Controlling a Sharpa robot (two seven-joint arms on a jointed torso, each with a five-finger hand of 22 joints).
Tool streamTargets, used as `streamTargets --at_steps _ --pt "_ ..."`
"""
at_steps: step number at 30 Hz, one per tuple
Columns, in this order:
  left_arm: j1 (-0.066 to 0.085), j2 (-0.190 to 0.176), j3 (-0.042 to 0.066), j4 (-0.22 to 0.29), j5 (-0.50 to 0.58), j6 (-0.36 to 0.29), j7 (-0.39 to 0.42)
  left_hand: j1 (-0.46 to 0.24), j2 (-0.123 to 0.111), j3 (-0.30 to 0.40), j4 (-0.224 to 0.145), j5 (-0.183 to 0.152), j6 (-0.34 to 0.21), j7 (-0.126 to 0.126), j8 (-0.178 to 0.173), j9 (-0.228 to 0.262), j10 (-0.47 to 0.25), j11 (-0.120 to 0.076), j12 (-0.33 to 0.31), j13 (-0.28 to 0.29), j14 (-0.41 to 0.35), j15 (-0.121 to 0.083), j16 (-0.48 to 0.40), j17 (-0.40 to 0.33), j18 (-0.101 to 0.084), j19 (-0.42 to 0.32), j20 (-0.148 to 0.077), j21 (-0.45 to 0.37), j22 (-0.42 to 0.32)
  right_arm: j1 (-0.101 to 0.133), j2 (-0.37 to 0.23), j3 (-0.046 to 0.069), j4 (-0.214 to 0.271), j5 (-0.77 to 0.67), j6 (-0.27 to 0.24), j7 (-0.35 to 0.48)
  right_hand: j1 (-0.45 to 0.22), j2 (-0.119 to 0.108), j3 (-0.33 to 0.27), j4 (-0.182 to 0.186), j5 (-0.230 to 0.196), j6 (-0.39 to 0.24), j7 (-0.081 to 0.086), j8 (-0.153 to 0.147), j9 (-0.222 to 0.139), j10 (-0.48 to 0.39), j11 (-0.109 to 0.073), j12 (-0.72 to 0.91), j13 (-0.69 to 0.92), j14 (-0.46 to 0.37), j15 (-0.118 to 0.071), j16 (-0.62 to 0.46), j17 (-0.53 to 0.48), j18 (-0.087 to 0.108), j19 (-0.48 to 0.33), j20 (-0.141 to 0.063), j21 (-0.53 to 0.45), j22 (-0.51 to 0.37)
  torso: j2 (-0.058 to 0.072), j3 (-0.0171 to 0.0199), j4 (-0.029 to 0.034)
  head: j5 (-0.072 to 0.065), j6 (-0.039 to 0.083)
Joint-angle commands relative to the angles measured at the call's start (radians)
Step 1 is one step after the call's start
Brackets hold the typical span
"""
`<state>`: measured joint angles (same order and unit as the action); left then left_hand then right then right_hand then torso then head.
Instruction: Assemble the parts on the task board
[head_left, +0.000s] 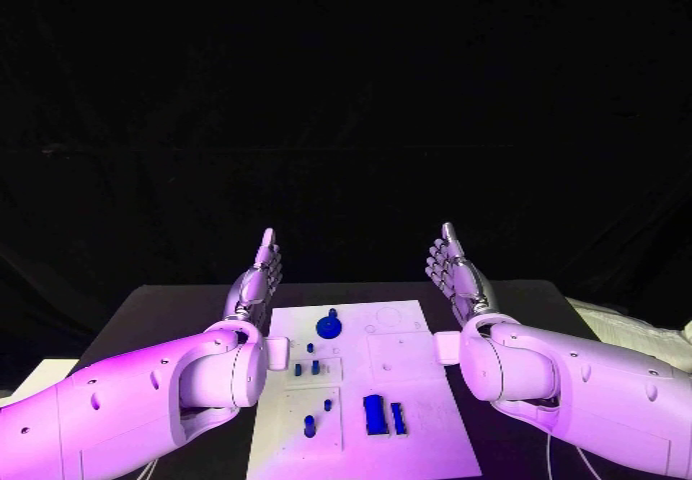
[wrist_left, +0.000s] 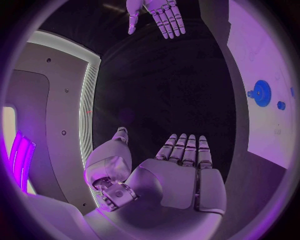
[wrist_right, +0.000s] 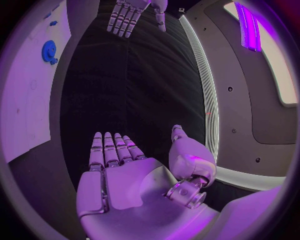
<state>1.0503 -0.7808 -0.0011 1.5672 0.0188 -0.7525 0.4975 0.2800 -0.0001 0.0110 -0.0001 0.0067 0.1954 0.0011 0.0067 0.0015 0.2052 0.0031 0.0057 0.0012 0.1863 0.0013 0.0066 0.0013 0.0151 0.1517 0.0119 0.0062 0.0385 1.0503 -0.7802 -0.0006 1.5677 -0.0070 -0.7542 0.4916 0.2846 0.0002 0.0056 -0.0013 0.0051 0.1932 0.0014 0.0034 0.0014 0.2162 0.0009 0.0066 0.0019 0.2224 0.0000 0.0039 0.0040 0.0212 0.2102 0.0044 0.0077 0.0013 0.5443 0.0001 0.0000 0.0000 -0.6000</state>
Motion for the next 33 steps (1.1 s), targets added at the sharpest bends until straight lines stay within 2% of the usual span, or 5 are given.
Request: streamTargets --at_steps 1,14,17,19,33 --pt "0.000 0.001 0.001 0.003 -0.019 -0.017 0.023 -0.089 0.000 -0.011 0.000 -0.007 -0.062 -0.001 -0.007 -0.001 -0.066 -0.003 -0.006 -0.001 -0.060 -0.001 -0.007 -0.001 -0.015 -0.048 -0.012 -0.006 -0.039 0.000 0.000 0.001 0.002 0.007 -0.016 0.028 -0.090 0.000 -0.006 0.001 -0.005 -0.062 -0.001 -0.003 -0.001 -0.070 -0.001 -0.007 -0.002 -0.071 0.000 -0.004 -0.004 -0.021 -0.067 -0.004 -0.008 -0.001 0.000 -0.0001 0.0000 0.000 0.000" --pt "0.000 0.001 0.001 0.003 -0.019 -0.017 0.023 -0.166 0.000 -0.011 0.000 -0.007 -0.117 -0.001 -0.007 -0.001 -0.124 -0.003 -0.006 -0.001 -0.111 -0.001 -0.007 -0.001 -0.015 -0.152 -0.012 -0.006 -0.039 0.000 0.000 0.001 0.002 0.007 -0.016 0.028 -0.176 0.000 -0.006 0.001 -0.005 -0.120 -0.001 -0.003 -0.001 -0.135 -0.001 -0.007 -0.002 -0.139 0.000 -0.004 -0.004 -0.021 -0.131 -0.004 -0.008 -0.001 0.000 -0.0001 0.0000 0.000 0.000" --pt "0.000 0.001 0.001 0.003 -0.019 -0.017 0.023 -0.180 0.000 -0.011 0.000 -0.007 -0.123 -0.001 -0.007 -0.001 -0.130 -0.003 -0.006 -0.001 -0.186 -0.001 -0.007 -0.001 -0.015 -0.152 -0.012 -0.006 -0.039 0.000 0.000 0.001 0.002 0.007 -0.016 0.028 -0.285 0.000 -0.006 0.001 -0.005 -0.193 -0.001 -0.003 -0.001 -0.216 -0.001 -0.007 -0.002 -0.222 0.000 -0.004 -0.004 -0.021 -0.210 -0.004 -0.008 -0.001 0.000 -0.0001 0.0000 0.000 0.000" --pt "0.000 0.001 0.001 0.003 -0.019 -0.017 0.023 -0.185 0.000 -0.011 0.000 -0.007 -0.195 -0.001 -0.007 -0.001 -0.205 -0.003 -0.006 -0.001 -0.186 -0.001 -0.007 -0.001 -0.015 -0.152 -0.012 -0.006 -0.039 0.000 0.000 0.001 0.002 0.007 -0.016 0.028 -0.285 0.000 -0.006 0.001 -0.005 -0.193 -0.001 -0.003 -0.001 -0.216 -0.001 -0.007 -0.002 -0.222 0.000 -0.004 -0.004 -0.021 -0.210 -0.004 -0.008 -0.001 0.000 -0.0001 0.0000 0.000 0.000" --pt "0.000 0.001 0.001 0.003 -0.019 -0.017 0.023 -0.280 0.000 -0.011 0.000 -0.007 -0.195 -0.001 -0.007 -0.001 -0.205 -0.003 -0.006 -0.001 -0.186 -0.001 -0.007 -0.001 -0.015 -0.152 -0.012 -0.006 -0.039 0.000 0.000 0.001 0.002 0.007 -0.016 0.028 -0.285 0.000 -0.006 0.001 -0.005 -0.193 -0.001 -0.003 -0.001 -0.216 -0.001 -0.007 -0.002 -0.222 0.000 -0.004 -0.004 -0.021 -0.210 -0.004 -0.008 -0.001 0.000 -0.0001 0.0000 0.000 0.000"
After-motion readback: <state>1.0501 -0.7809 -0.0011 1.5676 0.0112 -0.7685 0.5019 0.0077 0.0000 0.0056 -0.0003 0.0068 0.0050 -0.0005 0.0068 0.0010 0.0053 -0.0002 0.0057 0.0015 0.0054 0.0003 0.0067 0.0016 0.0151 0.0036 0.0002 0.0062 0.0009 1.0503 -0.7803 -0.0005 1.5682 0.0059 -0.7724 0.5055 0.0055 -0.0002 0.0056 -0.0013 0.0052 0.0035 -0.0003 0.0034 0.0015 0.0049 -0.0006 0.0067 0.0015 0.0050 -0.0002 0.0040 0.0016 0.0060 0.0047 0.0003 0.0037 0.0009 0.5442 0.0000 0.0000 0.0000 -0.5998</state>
